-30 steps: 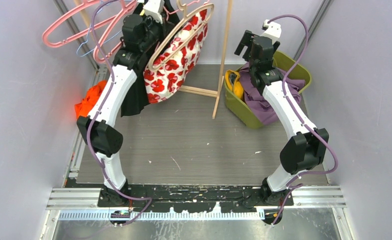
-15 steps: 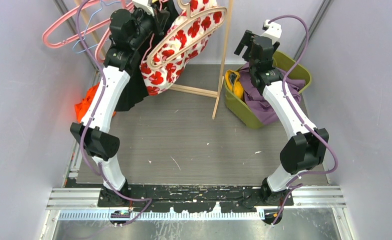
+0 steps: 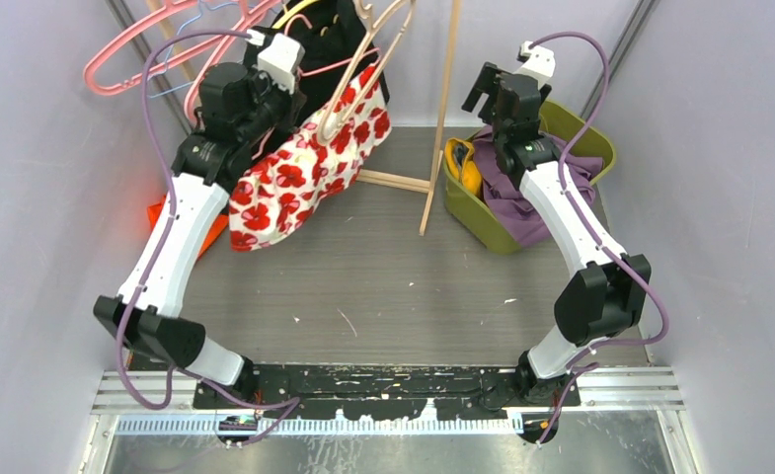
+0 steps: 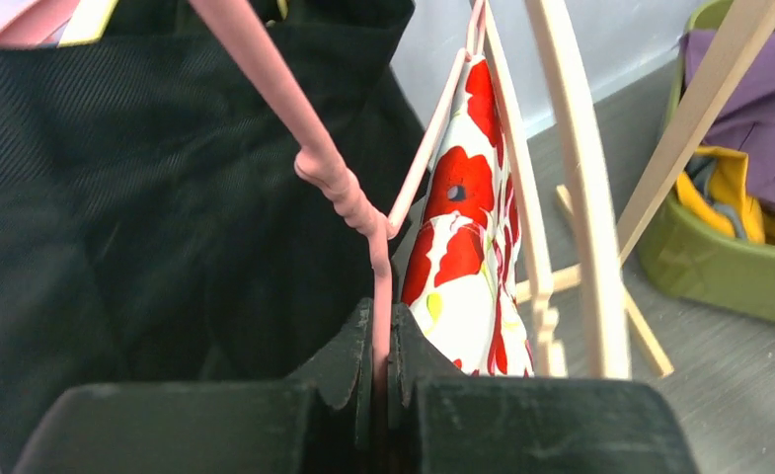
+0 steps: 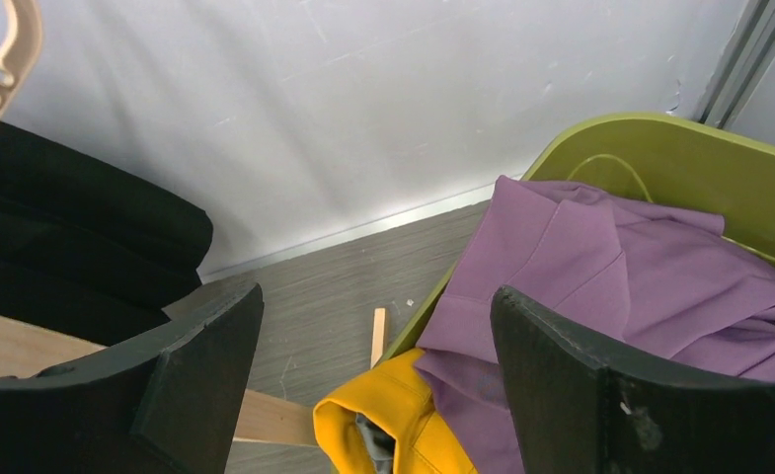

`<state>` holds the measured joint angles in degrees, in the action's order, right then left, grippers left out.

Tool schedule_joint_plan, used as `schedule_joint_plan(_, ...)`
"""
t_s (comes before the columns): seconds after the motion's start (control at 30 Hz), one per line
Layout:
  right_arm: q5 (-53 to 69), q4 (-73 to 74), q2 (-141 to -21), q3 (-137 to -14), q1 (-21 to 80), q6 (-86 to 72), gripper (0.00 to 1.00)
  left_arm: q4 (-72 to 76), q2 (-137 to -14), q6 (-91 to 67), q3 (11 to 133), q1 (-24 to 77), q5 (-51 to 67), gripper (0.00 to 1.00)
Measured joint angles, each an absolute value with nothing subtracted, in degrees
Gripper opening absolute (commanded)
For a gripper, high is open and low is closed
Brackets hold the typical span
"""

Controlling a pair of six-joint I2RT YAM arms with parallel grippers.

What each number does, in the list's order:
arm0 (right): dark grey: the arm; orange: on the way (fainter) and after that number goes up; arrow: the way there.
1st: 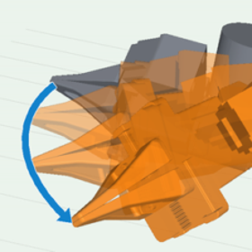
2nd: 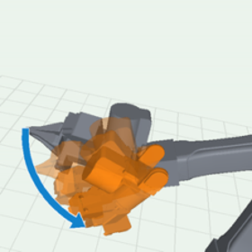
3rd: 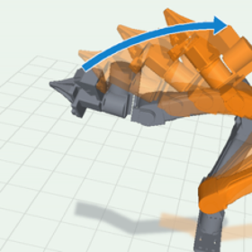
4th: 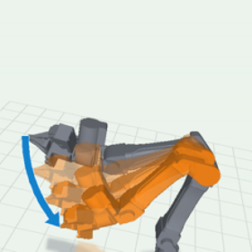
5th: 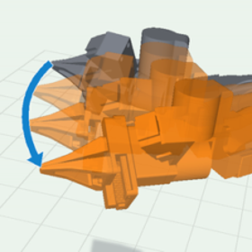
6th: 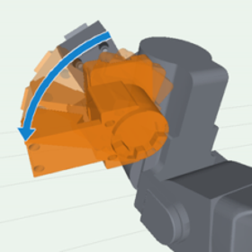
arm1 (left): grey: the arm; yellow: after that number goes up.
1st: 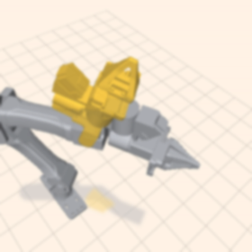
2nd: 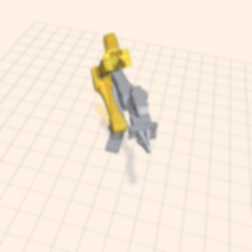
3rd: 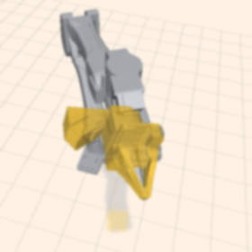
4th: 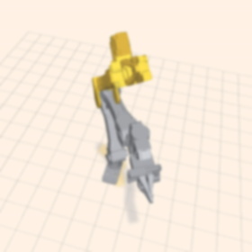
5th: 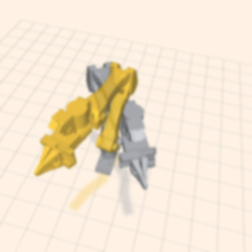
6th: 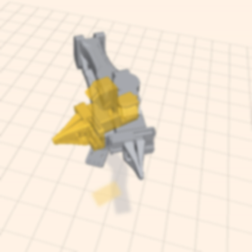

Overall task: Remove the skirt from the hanger
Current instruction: Pick up the hanger from the clothesline, then remove the skirt from the hanger.

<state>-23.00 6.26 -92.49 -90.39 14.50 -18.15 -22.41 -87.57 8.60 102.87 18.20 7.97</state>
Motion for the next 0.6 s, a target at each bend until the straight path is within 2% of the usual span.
schedule_joint_plan(0.23,-20.69,7.42,-89.17,-87.13,15.84,-15.99,0.9,-30.37,-77.41,12.67,97.73,18.0,4.23,0.0)
schedule_joint_plan(0.6,-13.85,12.71,-84.84,-86.91,26.96,-12.56,0.89,-42.33,-61.58,16.73,87.11,17.98,0.08,0.0)
